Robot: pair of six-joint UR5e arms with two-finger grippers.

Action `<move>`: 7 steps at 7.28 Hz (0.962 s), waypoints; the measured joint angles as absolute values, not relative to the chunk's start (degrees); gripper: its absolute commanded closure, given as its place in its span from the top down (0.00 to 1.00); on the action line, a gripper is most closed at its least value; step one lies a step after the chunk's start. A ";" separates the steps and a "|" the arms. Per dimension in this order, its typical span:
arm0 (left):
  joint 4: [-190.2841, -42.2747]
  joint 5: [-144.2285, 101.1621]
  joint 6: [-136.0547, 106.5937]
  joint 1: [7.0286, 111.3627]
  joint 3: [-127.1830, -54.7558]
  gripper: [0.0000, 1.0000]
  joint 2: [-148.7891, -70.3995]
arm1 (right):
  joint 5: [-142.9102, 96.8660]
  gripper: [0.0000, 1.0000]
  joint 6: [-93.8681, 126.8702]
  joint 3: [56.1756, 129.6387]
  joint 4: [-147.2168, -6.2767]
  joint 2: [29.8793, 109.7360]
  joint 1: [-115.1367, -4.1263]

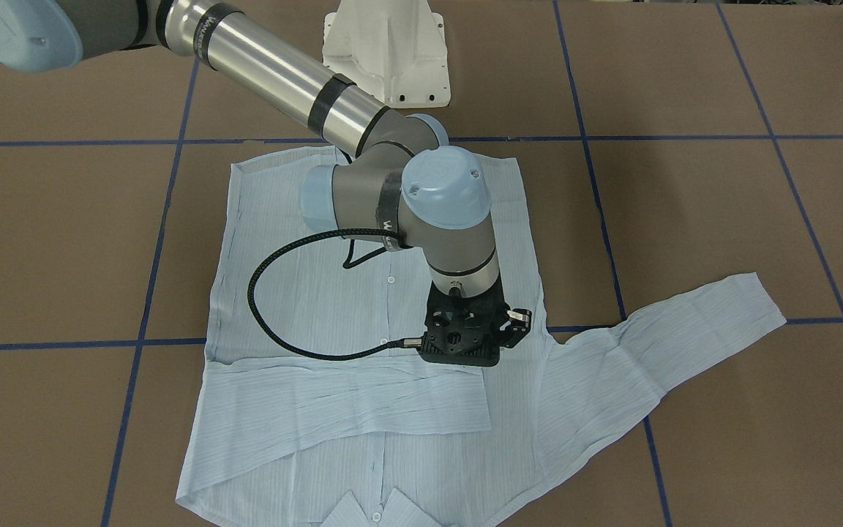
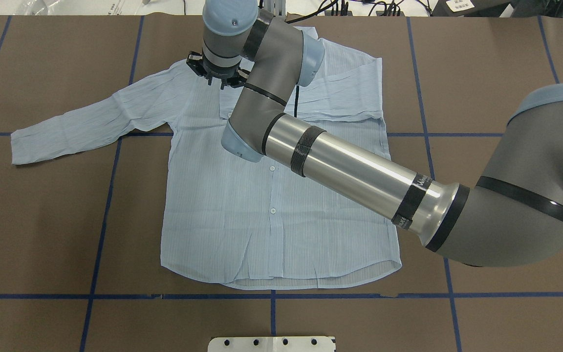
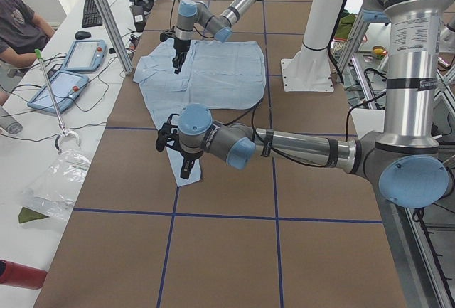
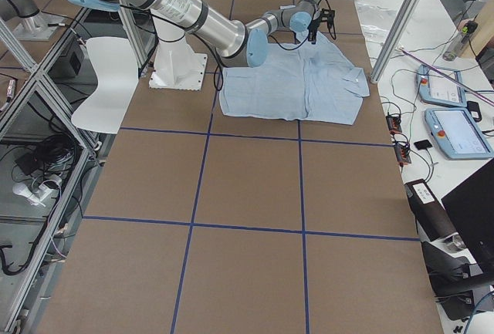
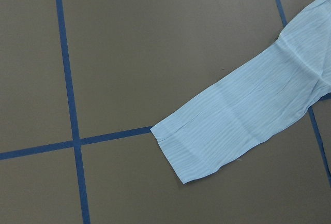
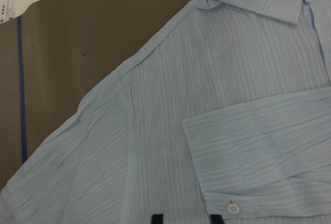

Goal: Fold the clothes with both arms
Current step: 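Lay the sleeve across the chest near the collar with the right gripper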

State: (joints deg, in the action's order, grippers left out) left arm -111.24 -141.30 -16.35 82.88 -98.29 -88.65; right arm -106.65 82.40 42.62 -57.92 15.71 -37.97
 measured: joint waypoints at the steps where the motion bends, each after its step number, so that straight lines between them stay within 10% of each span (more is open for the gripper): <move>1: -111.29 -141.19 -18.39 82.11 -97.61 1.00 -90.03 | -106.15 0.58 83.11 42.69 -57.41 15.42 -37.84; 7: -130.10 -135.80 -37.67 71.76 -75.94 0.93 -100.34 | -106.10 0.55 87.95 70.36 -59.43 37.16 -39.04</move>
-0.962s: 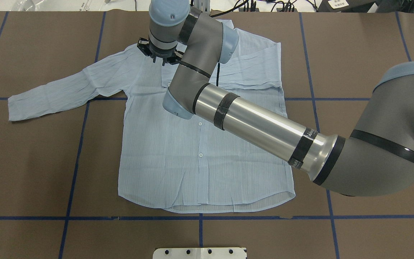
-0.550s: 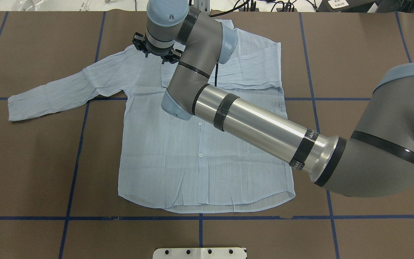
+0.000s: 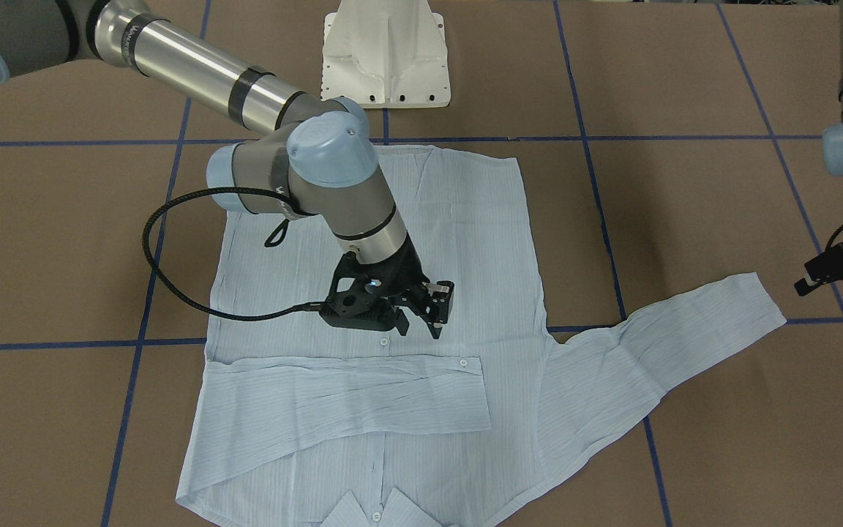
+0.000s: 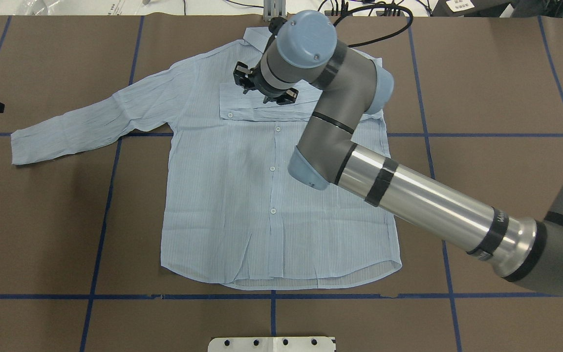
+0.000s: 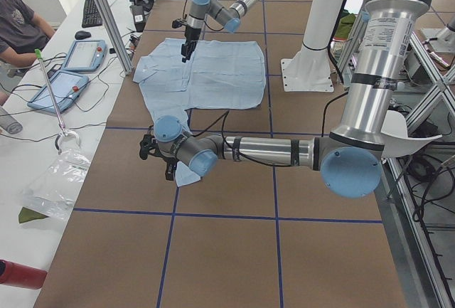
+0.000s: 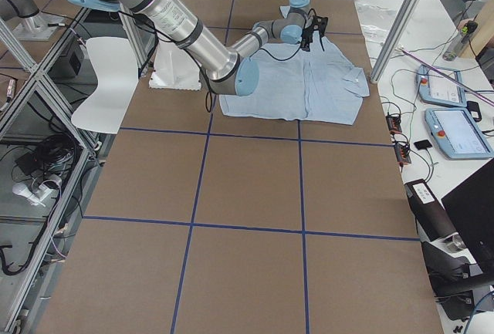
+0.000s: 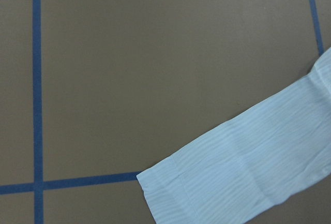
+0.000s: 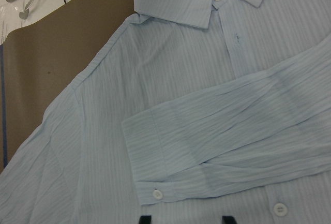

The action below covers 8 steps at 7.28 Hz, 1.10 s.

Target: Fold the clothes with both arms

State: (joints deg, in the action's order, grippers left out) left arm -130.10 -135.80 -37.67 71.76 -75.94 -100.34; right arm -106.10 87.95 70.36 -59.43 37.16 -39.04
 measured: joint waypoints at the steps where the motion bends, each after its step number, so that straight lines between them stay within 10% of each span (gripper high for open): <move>1: -135.28 -134.60 -42.85 69.55 -74.50 0.89 -99.35 | -106.20 0.55 87.68 74.87 -59.44 41.50 -39.59; 8: -145.89 -133.85 -53.01 62.20 -73.21 0.60 -93.47 | -106.05 0.55 87.45 78.42 -59.35 46.31 -39.88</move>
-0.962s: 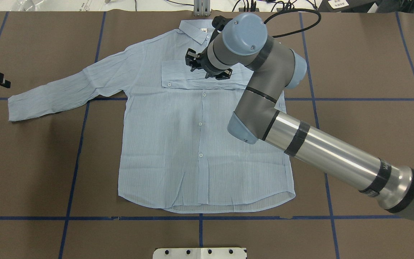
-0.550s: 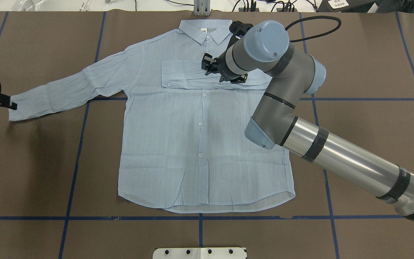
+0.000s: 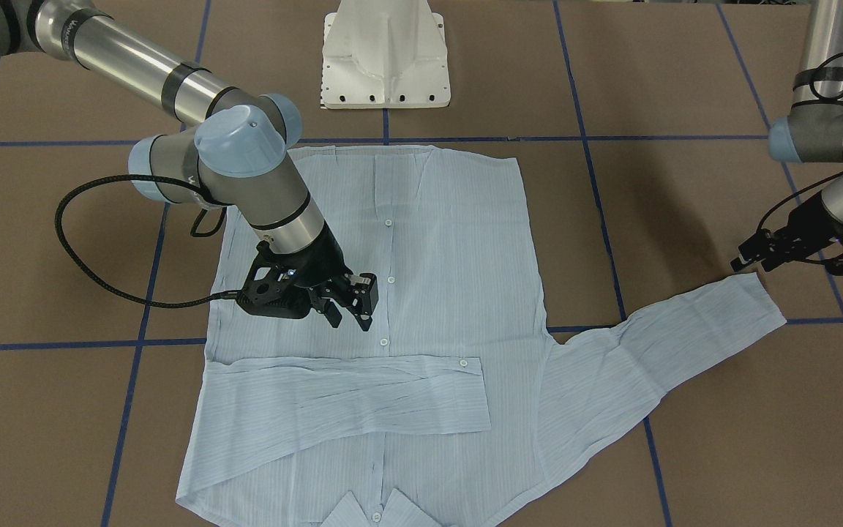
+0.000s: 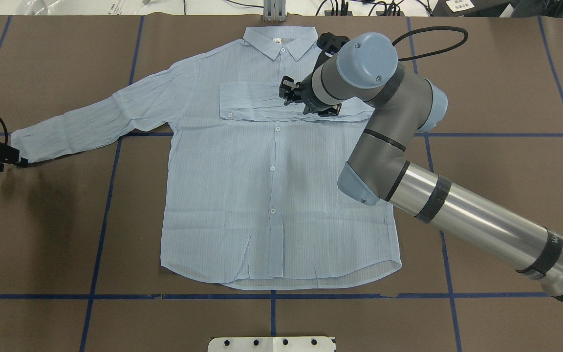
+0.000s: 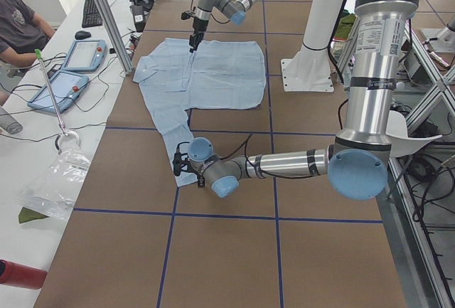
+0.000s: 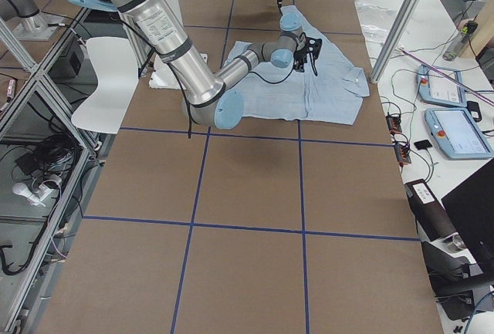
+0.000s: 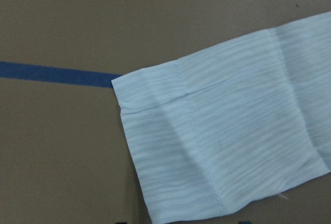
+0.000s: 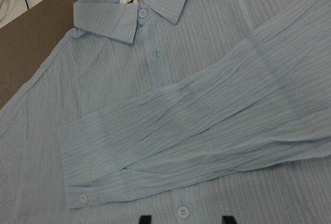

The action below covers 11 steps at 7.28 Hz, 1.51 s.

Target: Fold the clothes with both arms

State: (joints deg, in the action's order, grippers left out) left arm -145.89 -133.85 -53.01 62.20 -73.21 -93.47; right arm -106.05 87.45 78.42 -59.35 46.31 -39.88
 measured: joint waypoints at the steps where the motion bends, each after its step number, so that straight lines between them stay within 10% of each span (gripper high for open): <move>1: -145.91 -133.81 -53.01 62.17 -73.14 0.60 -93.45 | -106.00 0.55 87.47 78.45 -59.33 46.39 -39.89; 11: -145.97 -133.58 -52.56 62.14 -72.78 0.52 -93.76 | -105.56 0.56 87.73 78.56 -59.24 47.07 -39.48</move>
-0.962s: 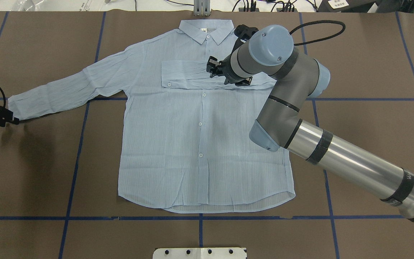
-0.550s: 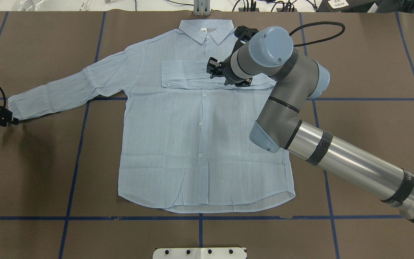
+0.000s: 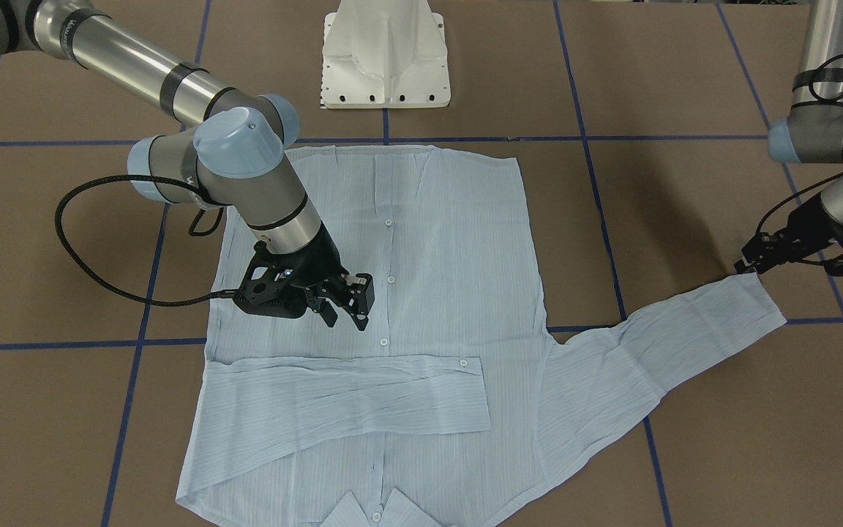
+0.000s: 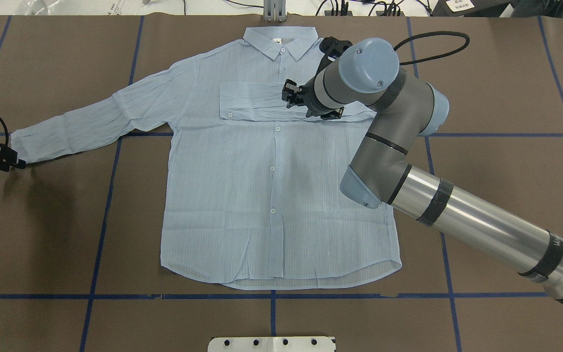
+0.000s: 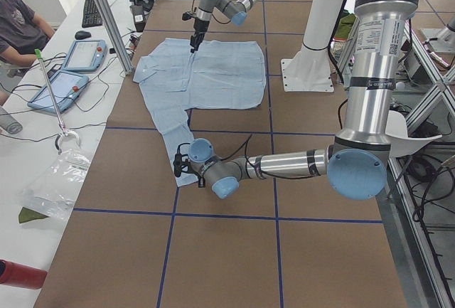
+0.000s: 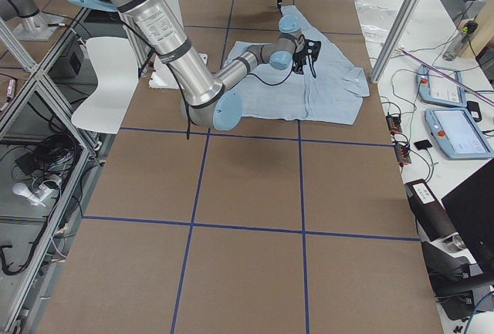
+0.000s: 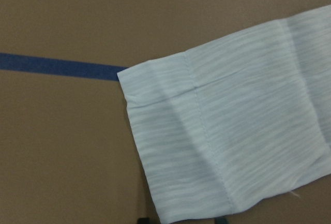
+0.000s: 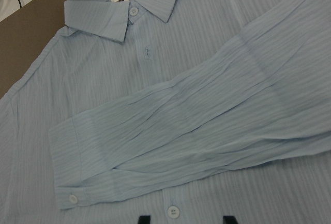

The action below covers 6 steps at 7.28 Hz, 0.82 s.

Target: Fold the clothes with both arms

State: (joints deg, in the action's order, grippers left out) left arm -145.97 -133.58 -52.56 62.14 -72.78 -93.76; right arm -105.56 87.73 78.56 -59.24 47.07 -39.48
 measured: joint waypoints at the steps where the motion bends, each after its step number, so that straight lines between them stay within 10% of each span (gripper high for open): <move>1: -145.93 -133.13 -52.56 62.14 -72.78 0.52 -93.94 | -105.56 0.56 87.75 78.57 -59.24 47.09 -39.44; 6: -145.98 -131.58 -52.52 62.14 -72.95 0.52 -93.72 | -105.48 0.56 87.77 78.57 -59.24 47.26 -39.38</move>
State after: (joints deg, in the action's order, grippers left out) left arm -145.98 -131.58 -52.52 62.14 -72.95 -93.72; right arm -105.48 87.77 78.57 -59.24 47.26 -39.38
